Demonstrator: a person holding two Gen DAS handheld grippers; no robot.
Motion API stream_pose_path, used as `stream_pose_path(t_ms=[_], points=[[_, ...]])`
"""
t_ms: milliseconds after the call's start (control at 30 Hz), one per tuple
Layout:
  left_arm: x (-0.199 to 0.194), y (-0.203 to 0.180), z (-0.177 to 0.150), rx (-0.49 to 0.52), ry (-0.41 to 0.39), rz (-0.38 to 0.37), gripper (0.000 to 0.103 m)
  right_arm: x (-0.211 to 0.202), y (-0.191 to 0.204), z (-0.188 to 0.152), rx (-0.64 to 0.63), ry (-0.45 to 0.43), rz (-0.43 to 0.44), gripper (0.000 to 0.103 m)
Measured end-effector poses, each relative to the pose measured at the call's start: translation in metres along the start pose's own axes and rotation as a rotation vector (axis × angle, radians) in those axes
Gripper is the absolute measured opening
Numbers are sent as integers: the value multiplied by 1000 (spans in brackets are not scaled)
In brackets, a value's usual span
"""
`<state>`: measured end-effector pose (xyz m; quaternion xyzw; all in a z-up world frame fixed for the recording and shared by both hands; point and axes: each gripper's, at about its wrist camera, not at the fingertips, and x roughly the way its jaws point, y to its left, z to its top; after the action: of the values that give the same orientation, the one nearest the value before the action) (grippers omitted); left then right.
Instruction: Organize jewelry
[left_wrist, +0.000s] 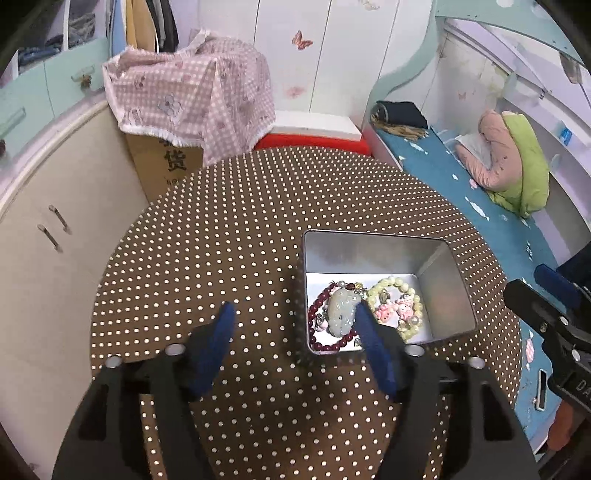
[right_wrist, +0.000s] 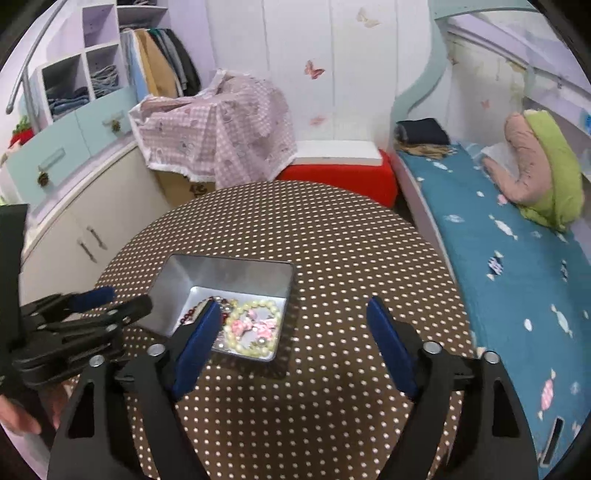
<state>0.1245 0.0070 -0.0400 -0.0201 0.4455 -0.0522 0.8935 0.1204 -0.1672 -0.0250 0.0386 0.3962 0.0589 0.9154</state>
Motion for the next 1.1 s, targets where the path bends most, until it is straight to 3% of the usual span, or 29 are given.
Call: stream_pose_path(t_ms=[133,567,800,900,1100], points=[[-17,-5,-8,17,-24,0,78,-14,-3,-4,7,-19,-10,85],[-72,-24,-29,58,-98,-14,79,-67,1,-30,14,-109,-31,88],[-101,-38,-43,80,-158,0,80,-89,8,-44,7,-148,0,90],[-111,-45,-49,87,-195,40,82,-97,7,-50,29,-165,-2,90],[-118,-45,-56,61,-195,33,83,-105,5,-58,51,-181,4,90]])
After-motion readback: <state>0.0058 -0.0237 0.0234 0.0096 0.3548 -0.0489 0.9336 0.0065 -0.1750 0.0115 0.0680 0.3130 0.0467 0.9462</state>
